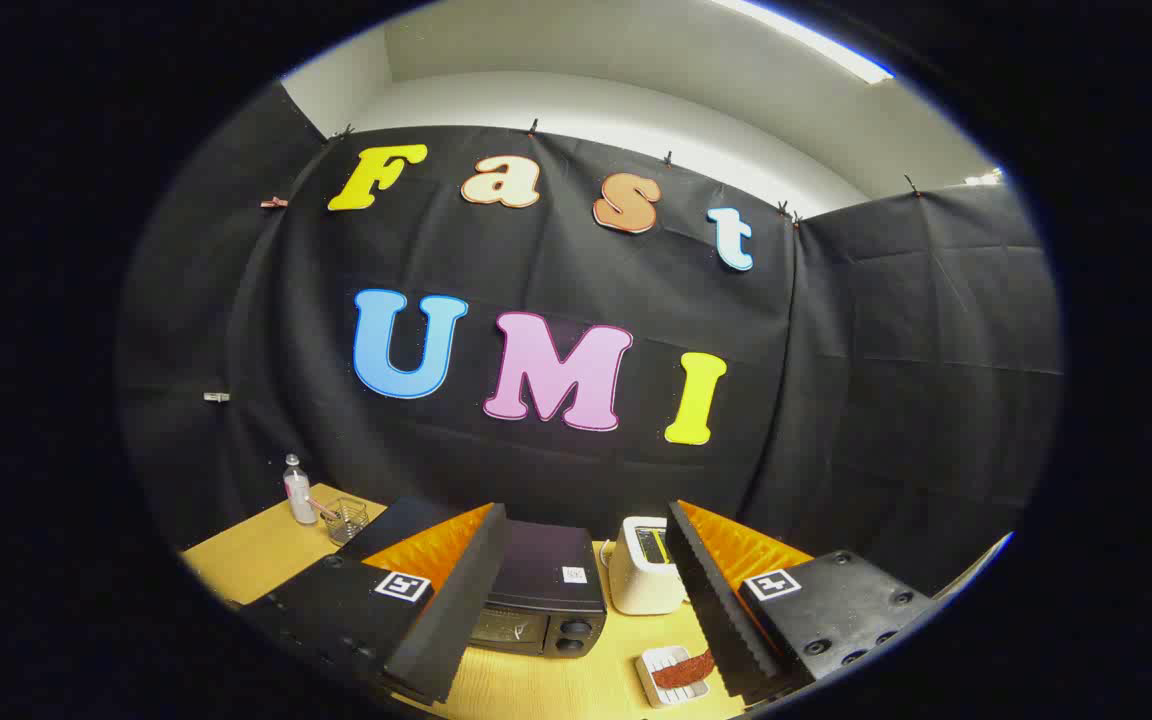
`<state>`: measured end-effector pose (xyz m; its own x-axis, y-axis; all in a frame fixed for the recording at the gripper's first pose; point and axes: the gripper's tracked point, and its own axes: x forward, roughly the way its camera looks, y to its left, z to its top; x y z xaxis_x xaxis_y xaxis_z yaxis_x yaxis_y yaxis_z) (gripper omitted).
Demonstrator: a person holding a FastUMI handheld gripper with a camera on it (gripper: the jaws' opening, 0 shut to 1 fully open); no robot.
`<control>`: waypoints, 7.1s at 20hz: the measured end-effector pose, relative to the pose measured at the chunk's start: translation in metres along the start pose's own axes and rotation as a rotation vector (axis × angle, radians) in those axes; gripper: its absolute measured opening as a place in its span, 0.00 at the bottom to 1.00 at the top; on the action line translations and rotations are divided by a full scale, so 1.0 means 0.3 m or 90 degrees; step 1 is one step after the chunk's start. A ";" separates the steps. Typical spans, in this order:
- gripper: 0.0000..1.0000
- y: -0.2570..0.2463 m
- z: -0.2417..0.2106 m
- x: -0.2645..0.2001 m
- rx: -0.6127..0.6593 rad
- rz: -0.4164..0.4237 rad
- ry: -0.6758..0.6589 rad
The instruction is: Open the toaster oven, put the food inside, and close the toaster oven door.
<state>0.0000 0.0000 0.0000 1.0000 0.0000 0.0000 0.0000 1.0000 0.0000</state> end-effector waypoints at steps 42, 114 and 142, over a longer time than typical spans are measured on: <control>0.98 0.379 -0.333 0.132 0.091 0.076 0.130; 0.98 -0.141 -0.669 -0.126 0.306 0.184 0.335; 0.21 -0.572 -1.337 0.183 0.622 0.137 0.499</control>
<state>0.0549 -0.1717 -0.4010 0.7121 0.4956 -0.4974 0.1718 0.5639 0.8078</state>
